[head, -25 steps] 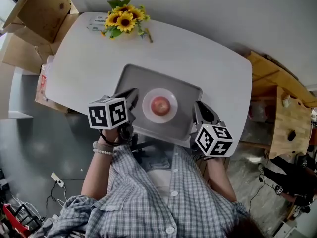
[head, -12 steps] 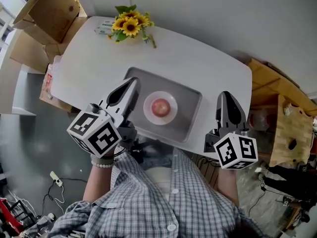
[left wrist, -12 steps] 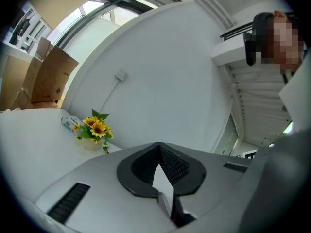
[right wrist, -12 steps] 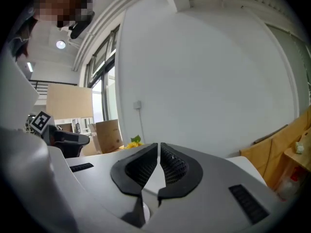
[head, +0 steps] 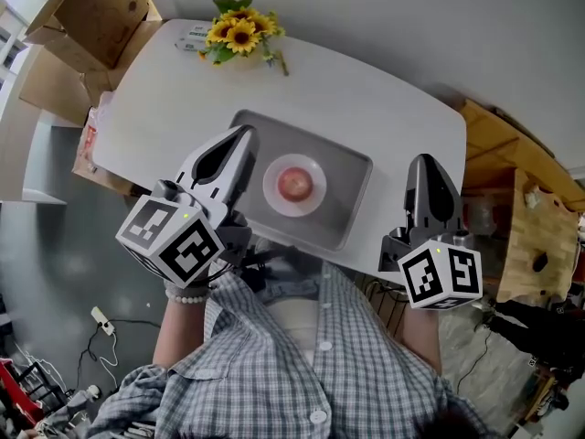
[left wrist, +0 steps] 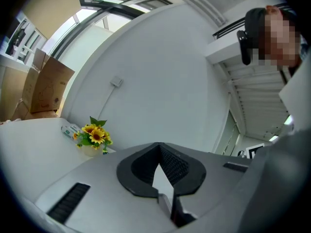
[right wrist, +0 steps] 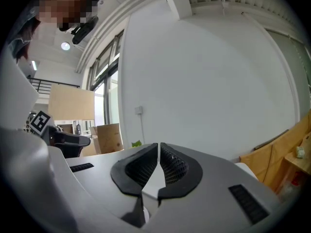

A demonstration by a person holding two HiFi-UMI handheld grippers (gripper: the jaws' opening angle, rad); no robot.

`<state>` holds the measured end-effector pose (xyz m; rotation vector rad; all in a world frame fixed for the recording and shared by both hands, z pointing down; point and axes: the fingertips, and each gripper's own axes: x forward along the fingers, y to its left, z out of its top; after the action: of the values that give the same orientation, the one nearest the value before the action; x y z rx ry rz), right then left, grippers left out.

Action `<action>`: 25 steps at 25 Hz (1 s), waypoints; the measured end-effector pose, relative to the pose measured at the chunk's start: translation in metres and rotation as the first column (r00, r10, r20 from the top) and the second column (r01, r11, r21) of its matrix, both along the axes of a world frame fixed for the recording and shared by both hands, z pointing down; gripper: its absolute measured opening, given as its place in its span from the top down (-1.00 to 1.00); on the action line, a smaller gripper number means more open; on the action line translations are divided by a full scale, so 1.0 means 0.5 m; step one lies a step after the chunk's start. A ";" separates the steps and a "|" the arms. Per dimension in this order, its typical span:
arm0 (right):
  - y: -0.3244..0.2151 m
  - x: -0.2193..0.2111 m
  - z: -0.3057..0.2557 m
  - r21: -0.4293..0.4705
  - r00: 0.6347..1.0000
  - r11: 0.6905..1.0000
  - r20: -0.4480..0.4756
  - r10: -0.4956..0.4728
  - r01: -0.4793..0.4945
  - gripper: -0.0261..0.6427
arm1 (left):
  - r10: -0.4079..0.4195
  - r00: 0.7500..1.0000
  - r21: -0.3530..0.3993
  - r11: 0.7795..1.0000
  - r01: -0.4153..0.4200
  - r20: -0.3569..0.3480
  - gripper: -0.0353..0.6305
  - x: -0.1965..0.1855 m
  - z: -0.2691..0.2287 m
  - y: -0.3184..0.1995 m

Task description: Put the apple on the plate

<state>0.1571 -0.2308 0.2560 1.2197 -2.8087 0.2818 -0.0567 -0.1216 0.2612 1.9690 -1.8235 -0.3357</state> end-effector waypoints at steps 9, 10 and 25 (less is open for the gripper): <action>0.011 -0.007 0.005 -0.006 1.000 1.000 -0.004 -0.028 0.028 0.83 | -0.002 1.000 -0.025 1.000 0.002 0.001 0.86 0.005 0.010 0.002; 0.011 -0.008 0.005 -0.004 1.000 1.000 -0.007 -0.030 0.030 0.83 | -0.001 1.000 -0.025 1.000 0.001 0.004 0.86 0.005 0.010 0.000; 0.025 0.006 0.023 -0.064 0.999 0.997 0.010 -0.033 0.033 0.83 | 0.013 1.000 -0.032 0.999 -0.013 -0.002 0.87 0.021 0.016 0.009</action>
<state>0.1602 -0.2182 0.2673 1.1607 -2.8011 0.3729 -0.0462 -0.1172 0.2692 1.9575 -1.8026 -0.3018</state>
